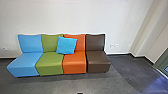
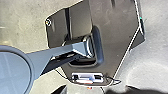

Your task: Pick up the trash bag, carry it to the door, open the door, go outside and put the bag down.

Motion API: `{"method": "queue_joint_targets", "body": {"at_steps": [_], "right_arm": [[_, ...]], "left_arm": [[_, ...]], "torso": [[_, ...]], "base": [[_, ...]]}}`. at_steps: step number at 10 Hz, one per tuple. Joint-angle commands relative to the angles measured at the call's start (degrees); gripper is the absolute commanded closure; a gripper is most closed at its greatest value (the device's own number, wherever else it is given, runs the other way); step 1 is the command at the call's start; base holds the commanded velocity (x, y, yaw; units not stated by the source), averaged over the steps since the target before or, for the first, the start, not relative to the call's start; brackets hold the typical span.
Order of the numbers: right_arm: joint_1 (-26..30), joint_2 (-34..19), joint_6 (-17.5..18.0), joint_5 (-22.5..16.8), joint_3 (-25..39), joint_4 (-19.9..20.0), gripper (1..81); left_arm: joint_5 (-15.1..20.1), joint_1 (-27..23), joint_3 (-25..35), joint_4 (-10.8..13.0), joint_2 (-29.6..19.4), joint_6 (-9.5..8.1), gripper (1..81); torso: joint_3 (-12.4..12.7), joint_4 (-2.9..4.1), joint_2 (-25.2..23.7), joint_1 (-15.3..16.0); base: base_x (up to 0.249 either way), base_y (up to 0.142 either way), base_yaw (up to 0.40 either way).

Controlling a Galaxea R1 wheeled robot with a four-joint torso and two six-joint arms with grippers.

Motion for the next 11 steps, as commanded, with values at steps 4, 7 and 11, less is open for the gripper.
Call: {"method": "queue_joint_targets", "body": {"at_steps": [4, 7, 11], "right_arm": [[6.17, -13.48, 0.77, -7.24, 15.24, 4.11, 1.0], [8.38, -17.52, 0.95, -9.62, 18.93, 5.52, 1.0], [9.61, -19.81, 0.95, -7.95, 20.42, 7.01, 1.0]], "left_arm": [[4.34, -8.26, 7.45, -8.6, -9.89, -0.31, 1.0], [10.22, -13.8, 7.19, -11.68, -10.16, -0.31, 1.0], [14.87, -19.42, 4.48, -14.05, -8.76, -0.31, 1.0]], "torso": [[0.0, 0.0, -11.76, 7.45], [0.0, 0.0, -18.23, 11.5], [-3.28, 0.0, -26.67, 16.78]], "base": [[0.0, 0.0, 0.0], [0.0, 0.0, 0.0], [0.0, 0.0, 0.0]]}}
